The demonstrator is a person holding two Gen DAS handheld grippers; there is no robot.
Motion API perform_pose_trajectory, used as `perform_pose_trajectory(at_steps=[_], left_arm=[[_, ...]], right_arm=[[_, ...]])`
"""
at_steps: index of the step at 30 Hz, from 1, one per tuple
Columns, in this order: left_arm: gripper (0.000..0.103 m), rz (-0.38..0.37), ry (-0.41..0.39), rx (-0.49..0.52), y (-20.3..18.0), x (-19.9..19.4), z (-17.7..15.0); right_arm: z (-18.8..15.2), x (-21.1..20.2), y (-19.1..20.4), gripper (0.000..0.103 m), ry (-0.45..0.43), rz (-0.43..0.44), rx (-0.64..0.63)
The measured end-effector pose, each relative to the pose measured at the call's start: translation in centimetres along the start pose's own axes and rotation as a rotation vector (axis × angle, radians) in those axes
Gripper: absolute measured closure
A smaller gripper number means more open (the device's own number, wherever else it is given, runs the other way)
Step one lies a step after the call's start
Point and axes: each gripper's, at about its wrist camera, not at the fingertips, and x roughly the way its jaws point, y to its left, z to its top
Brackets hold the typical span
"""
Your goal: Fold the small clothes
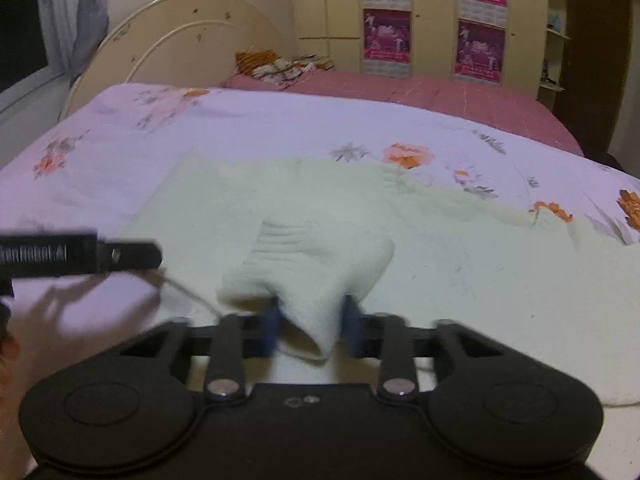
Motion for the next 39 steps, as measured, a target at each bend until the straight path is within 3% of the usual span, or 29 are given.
perform_pose_trajectory(at_steps=[6,10,14,19,23,24,28,32,34,36,39], left_arm=[[0.026,0.025,-0.003,-0.03,-0.7,1.8,0.2],[0.026,0.03,0.0,-0.046,-1.2,2.5,0.4],[0.026,0.024,0.001,-0.021,-1.9,2.5,0.1],[0.026,0.018,0.001,-0.038,-1.9,2.2,0.2],[0.026,0.016,0.0,-0.045,-1.8,2.1,0.3],[0.026,0.017,0.0,-0.042,-1.8,2.1,0.4],[0.027,0.019,-0.006,-0.016,-2.3,2.2,0.3],[0.028,0.022,-0.036,0.016,-2.8,2.3,0.3],[0.06,0.024,-0.047,0.027,-3.0,2.5,0.3],[0.066,0.016,-0.039,0.012,-3.0,2.8,0.5],[0.066,0.018,-0.058,0.021,-3.6,2.7,0.6]], right_arm=[[1.3,-3.7,-4.6,0.096,-0.1,0.057,0.239],[0.5,-6.2,-10.2,0.096,-0.148,0.07,0.477],[-2.8,-4.5,-15.2,0.096,-0.032,0.01,0.678],[-3.4,-5.1,-15.7,0.087,-0.052,-0.066,0.636],[-3.4,-5.4,-15.9,0.06,-0.045,-0.057,0.621],[-3.3,-5.4,-15.8,0.059,-0.046,-0.066,0.608],[-3.2,-5.2,-16.0,0.068,-0.055,-0.122,0.593],[-3.5,-5.5,-16.8,0.09,-0.054,-0.187,0.57],[-3.5,-5.3,-16.9,0.095,-0.043,-0.198,0.545],[-3.0,-5.3,-16.5,0.096,-0.041,-0.21,0.484],[-1.7,-6.4,-15.5,0.097,-0.099,-0.224,0.379]])
